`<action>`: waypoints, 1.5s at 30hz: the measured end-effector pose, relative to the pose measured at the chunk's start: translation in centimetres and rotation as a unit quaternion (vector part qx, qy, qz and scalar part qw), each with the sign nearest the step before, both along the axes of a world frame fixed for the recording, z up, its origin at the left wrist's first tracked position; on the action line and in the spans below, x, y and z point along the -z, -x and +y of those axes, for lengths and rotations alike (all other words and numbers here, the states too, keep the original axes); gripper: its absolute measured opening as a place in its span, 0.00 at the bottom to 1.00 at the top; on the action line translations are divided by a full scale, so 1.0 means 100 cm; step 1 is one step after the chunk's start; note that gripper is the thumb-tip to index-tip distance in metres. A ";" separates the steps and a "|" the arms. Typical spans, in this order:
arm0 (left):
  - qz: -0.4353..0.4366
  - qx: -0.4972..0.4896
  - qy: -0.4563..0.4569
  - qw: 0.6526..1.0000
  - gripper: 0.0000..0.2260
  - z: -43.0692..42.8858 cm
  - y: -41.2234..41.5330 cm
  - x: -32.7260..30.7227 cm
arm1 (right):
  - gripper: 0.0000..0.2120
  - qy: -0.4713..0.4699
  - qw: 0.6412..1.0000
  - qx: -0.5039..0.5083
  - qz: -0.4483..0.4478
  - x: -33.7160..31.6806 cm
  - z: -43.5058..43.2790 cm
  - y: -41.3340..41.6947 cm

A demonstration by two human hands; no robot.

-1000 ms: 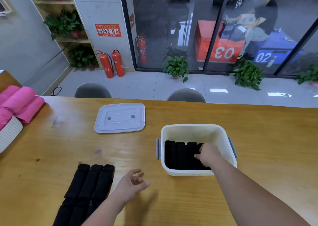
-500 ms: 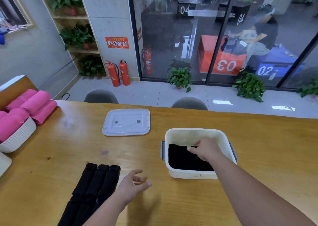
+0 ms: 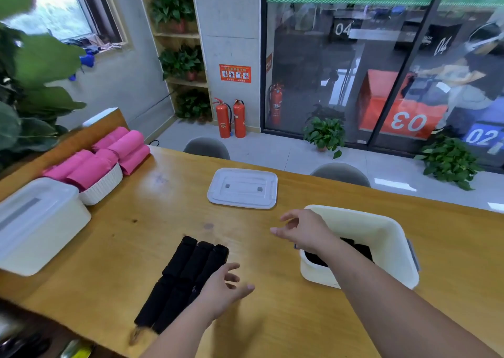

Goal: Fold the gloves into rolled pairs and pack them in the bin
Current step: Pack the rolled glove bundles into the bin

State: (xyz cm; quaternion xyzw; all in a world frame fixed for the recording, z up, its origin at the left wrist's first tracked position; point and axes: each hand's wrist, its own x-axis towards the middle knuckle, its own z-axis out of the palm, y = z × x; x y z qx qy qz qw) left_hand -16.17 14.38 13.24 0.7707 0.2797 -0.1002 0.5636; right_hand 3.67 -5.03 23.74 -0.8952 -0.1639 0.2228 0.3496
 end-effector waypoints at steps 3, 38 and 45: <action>-0.002 -0.012 -0.039 0.999 0.38 0.010 0.016 0.003 | 0.28 -0.005 0.999 -0.036 0.022 0.009 0.023 0.020; 0.145 0.014 -0.231 0.962 0.23 0.013 0.068 0.054 | 0.23 0.188 0.938 -0.248 0.152 0.118 0.042 0.134; 0.087 -0.029 -0.072 0.993 0.16 0.009 0.051 0.031 | 0.24 0.157 0.953 -0.212 0.149 0.109 0.028 0.123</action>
